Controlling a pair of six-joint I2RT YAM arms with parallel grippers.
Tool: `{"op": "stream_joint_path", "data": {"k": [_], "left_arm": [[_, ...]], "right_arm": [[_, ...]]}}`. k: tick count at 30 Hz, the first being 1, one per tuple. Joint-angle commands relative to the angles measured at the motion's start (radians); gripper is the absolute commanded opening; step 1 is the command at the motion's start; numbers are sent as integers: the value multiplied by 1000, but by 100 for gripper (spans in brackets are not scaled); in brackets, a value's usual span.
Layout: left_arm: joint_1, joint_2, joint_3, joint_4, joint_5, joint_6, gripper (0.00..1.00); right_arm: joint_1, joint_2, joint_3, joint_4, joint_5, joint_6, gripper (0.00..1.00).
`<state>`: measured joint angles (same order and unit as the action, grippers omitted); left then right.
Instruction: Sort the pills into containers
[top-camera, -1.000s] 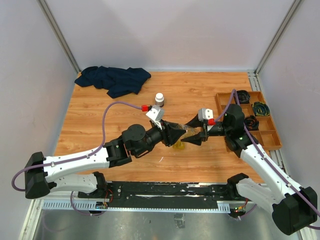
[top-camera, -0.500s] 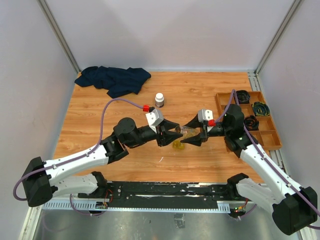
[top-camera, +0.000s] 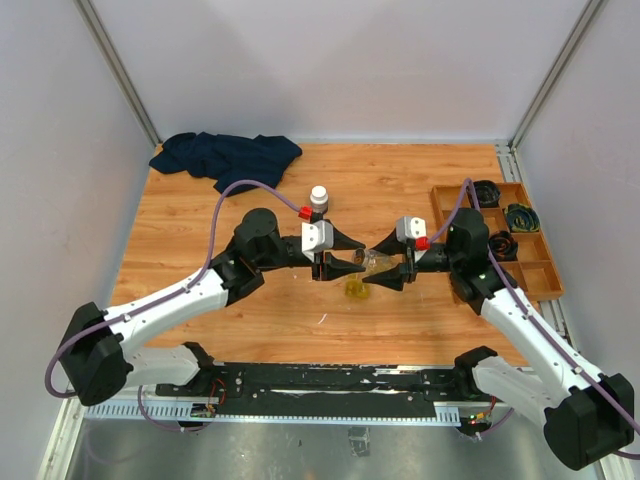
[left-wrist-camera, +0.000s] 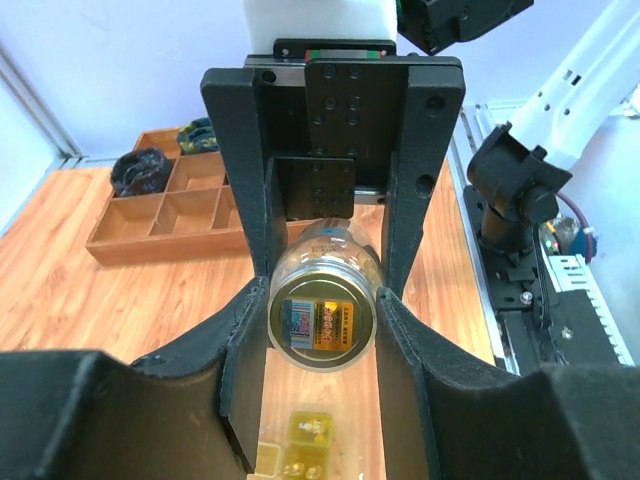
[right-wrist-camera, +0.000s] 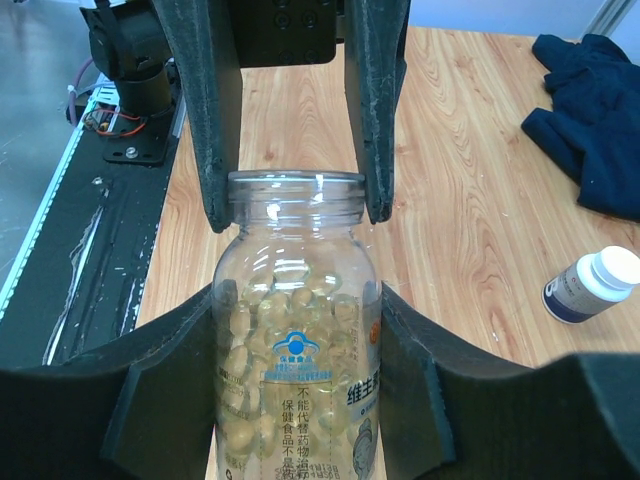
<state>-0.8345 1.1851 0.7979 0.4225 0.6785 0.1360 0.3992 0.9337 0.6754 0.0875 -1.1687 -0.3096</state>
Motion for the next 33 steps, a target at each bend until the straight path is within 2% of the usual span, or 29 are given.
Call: {"op": "stream_joint_path", "data": {"k": [1, 5, 6, 7, 8, 9, 10, 14, 17, 24, 25, 27, 29, 33], "left_arm": [[19, 47, 71, -189, 131, 132, 0], [26, 47, 77, -199, 135, 162, 0], [26, 40, 72, -183, 125, 151, 1], [26, 32, 64, -155, 110, 127, 7], [27, 23, 51, -118, 94, 90, 17], [26, 11, 37, -73, 72, 45, 33], [26, -3, 21, -32, 45, 1, 42], [26, -78, -36, 96, -32, -151, 77], [26, -141, -101, 188, -78, -264, 98], [26, -207, -180, 290, -152, -579, 99], [26, -206, -186, 295, -164, -628, 98], [26, -203, -184, 251, -201, -690, 84], [19, -209, -170, 160, -273, -709, 75], [-102, -230, -105, -51, -537, -602, 75]], "right_arm": [[-6, -10, 17, 38, -15, -7, 0], [-7, -9, 17, 38, -13, -7, 1], [-6, -8, 16, 38, -13, -8, 0], [-6, -7, 17, 38, -13, -8, 0], [-6, -7, 17, 37, -13, -8, 1], [-6, -6, 16, 37, -13, -9, 1], [-7, -6, 15, 36, -12, -9, 1], [-6, -5, 16, 35, -11, -13, 1], [-7, -4, 15, 34, -10, -15, 1], [-7, -7, 17, 33, -10, -14, 1], [-7, -7, 16, 34, -10, -15, 1], [-6, -8, 16, 34, -10, -15, 1], [-7, -9, 15, 33, -10, -14, 1], [-7, -6, 16, 33, -9, -16, 1]]}}
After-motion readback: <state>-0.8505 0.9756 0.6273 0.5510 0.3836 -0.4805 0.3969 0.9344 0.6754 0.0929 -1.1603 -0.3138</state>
